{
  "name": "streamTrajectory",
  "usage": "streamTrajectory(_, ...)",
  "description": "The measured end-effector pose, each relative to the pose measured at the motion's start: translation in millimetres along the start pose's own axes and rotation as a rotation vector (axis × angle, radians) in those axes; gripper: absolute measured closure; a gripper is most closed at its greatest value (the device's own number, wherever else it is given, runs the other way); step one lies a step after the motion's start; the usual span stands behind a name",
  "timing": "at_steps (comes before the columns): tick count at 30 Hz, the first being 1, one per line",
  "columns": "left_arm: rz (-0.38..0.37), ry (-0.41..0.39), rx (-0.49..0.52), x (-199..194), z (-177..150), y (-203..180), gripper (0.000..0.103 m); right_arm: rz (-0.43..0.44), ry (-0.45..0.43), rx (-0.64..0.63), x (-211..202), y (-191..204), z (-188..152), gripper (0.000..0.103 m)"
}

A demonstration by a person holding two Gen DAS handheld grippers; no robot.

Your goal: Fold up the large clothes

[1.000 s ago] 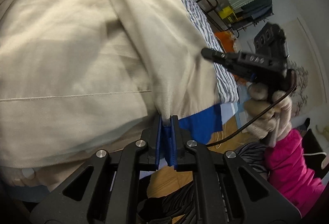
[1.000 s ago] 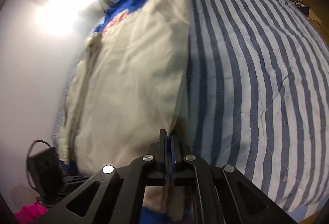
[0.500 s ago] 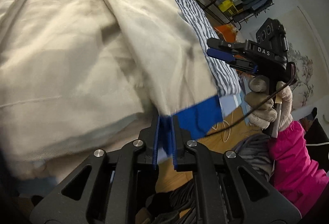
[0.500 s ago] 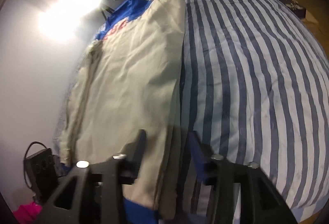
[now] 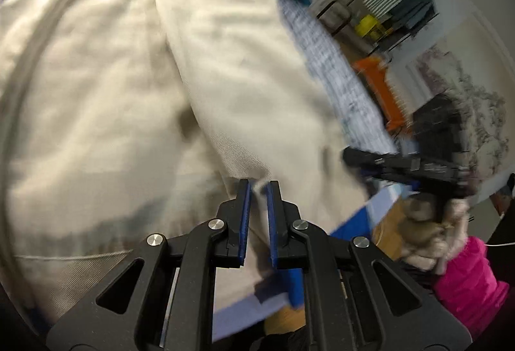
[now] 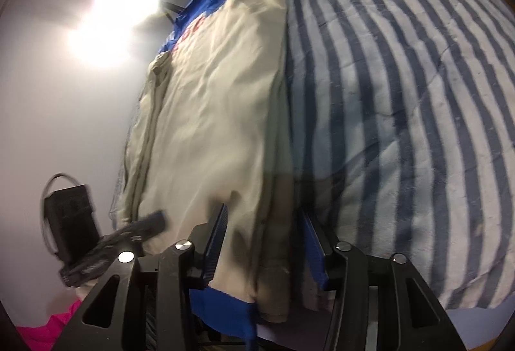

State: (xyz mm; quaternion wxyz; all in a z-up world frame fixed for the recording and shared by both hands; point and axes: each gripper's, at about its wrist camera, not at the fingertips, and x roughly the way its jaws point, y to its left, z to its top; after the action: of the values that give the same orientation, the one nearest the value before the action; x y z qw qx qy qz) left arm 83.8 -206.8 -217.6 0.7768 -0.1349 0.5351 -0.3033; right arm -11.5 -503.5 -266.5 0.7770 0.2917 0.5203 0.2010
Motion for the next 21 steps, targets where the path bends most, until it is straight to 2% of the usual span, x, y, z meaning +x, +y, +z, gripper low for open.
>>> streamTrajectory(2,0.016,-0.001,0.013,9,-3,4,0.096,-0.028,-0.006,-0.011,6,7,-2,0.089)
streamTrajectory(4,0.016,0.002,0.021,9,-2,3,0.096,-0.069,-0.018,-0.03,7,17,-4,0.095)
streamTrajectory(7,0.008,-0.002,0.009,-1,0,4,0.096,-0.105,-0.045,-0.048,0,28,-4,0.099)
streamTrajectory(12,-0.034,-0.074,-0.007,-23,-4,2,0.096,-0.065,-0.055,-0.085,-10,40,-3,0.099)
streamTrajectory(15,-0.043,-0.067,0.026,-23,-10,-10,0.096,-0.075,-0.023,-0.132,-12,45,8,0.084)
streamTrajectory(16,-0.04,-0.064,0.042,-23,-12,-15,0.096,-0.073,-0.025,-0.131,-15,43,12,0.065)
streamTrajectory(17,-0.039,-0.06,0.062,-23,-13,-23,0.096,-0.068,-0.045,-0.131,-21,42,17,0.057)
streamTrajectory(21,-0.016,-0.048,0.108,-20,-8,-50,0.096,-0.017,-0.151,-0.086,-52,25,35,0.058)
